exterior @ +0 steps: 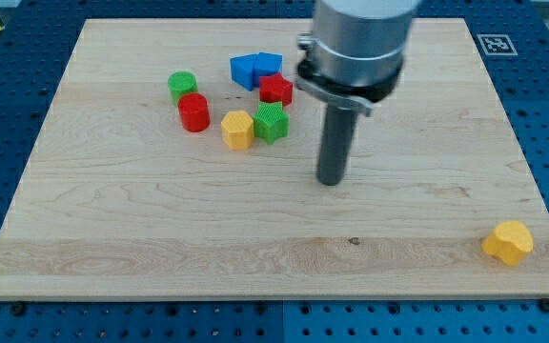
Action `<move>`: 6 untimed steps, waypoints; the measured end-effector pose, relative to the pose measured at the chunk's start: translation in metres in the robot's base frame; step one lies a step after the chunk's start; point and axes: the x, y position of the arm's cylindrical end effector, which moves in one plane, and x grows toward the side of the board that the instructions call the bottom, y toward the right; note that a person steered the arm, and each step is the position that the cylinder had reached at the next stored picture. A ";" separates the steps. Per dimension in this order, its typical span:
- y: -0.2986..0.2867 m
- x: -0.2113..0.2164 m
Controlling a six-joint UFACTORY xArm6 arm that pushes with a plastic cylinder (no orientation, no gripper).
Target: Nudge the yellow hexagon up a bit
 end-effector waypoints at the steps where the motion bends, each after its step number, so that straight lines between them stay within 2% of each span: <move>1: -0.046 -0.006; 4: -0.129 -0.062; 6: -0.115 -0.107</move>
